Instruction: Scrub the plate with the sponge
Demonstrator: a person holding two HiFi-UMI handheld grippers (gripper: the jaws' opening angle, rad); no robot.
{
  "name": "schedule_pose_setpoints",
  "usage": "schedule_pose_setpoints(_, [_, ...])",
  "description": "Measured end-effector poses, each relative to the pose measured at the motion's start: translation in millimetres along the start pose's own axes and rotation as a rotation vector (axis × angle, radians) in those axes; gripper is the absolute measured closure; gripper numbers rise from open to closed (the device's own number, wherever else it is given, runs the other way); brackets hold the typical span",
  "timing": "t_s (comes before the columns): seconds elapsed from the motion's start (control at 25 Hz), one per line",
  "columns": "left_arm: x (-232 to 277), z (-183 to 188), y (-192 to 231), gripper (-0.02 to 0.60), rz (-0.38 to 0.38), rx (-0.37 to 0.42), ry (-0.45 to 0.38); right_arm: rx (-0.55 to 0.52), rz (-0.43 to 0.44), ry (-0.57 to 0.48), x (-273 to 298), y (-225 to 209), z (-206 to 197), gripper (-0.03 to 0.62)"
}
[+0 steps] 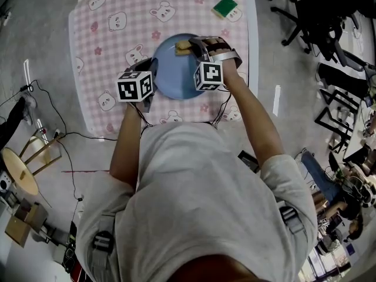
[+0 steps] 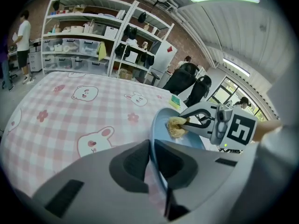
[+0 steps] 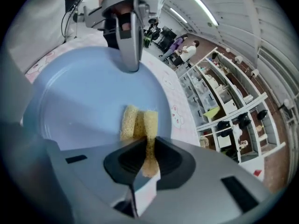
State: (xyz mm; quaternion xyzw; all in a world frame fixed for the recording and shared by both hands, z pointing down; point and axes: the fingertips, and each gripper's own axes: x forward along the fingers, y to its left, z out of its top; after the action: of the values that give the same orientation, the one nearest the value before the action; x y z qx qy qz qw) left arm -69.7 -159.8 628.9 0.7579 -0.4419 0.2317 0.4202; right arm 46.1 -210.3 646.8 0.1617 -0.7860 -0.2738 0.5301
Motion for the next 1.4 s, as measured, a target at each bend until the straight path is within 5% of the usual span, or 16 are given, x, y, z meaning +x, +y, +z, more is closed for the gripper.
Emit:
schedule_pose_setpoints(0.28, [2, -10, 8, 0.546, 0.009, -0.064, 0.009, -0.017, 0.120, 0.063, -20, 43, -27, 0.540])
schedule_pose_setpoints(0.68, [7, -6, 10, 0.551, 0.015, -0.051, 0.011, -0.046, 0.247, 0.043, -50, 88, -24, 0.540])
schedule_pose_setpoints(1.08, [13, 1, 13, 0.543, 0.002, -0.104, -0.006, -0.166, 0.304, -0.002, -64, 124, 16, 0.541])
schedule_pose_setpoints(1.4, [11, -1, 8, 0.540, -0.010, -0.119, -0.003, -0.251, 0.271, -0.077, -58, 130, 66, 0.540])
